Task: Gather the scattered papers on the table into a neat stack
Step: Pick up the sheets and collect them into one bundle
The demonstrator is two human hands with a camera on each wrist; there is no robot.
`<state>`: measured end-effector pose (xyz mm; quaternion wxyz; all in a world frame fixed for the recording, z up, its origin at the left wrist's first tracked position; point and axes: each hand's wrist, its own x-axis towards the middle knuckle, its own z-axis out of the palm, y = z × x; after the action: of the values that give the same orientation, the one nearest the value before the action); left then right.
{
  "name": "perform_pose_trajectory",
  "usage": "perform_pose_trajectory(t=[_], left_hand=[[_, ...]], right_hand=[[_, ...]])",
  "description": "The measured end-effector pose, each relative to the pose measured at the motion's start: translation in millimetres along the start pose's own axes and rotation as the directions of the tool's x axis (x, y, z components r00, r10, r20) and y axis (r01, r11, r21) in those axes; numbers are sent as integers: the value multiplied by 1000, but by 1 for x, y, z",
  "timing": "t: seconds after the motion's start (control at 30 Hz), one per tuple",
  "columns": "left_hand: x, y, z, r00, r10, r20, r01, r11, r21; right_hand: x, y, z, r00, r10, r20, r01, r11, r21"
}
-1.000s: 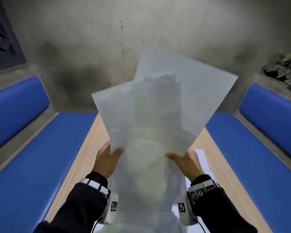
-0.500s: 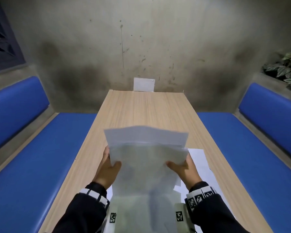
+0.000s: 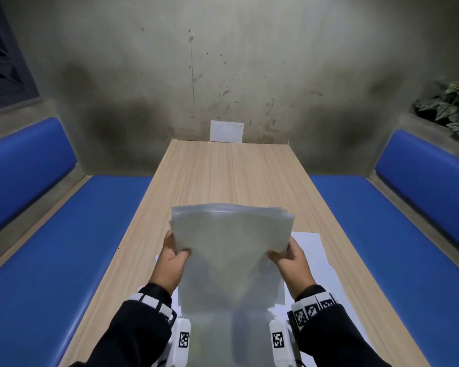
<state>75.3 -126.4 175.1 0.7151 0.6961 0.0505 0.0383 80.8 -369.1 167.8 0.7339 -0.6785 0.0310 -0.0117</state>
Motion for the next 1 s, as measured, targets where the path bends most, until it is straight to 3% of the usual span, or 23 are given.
perform_pose_trajectory(t=[0.1,0.23,0.3,0.37,0.43,0.5,0.57,0.63,0.7,0.73,0.83,1.0], left_hand=[[-4,-14,-5,997,-65,35,67,995,-72],[-13,-53,-5,977,-157,144,144,985,99],[-9,-56,-3,988,-123,97,100,971,216],[0,-50,-7,995,-83,-49,94,953,288],[7,-45,-22,988,-113,-109,140,948,287],[10,-54,-50,975,-192,-110,216,931,296],[1,-67,-74,951,-279,-131,308,877,368],[-11,-87,-92,913,-343,-219,406,810,423],[-23,-105,-101,871,-393,-294,488,751,444],[-26,-113,-101,858,-409,-309,512,729,456],[-26,-124,-96,856,-425,-295,517,676,525],[-19,-135,-72,845,-513,-152,504,667,549]], right_hand=[[-4,4,-2,998,25,51,-26,1000,13],[-12,30,6,989,98,108,-76,977,-197],[-9,39,10,991,110,75,-94,977,-192],[-4,39,10,989,144,46,-134,975,-178],[0,38,1,981,192,36,-181,965,-191],[3,45,-23,955,288,-67,-295,927,-231],[3,62,-61,878,404,-255,-471,822,-320],[-5,83,-96,742,485,-464,-670,577,-467],[-17,98,-119,579,467,-668,-815,361,-454],[-23,102,-125,527,434,-731,-848,324,-419],[-29,108,-133,496,346,-797,-860,325,-394],[-12,110,-119,521,412,-748,-852,312,-421]])
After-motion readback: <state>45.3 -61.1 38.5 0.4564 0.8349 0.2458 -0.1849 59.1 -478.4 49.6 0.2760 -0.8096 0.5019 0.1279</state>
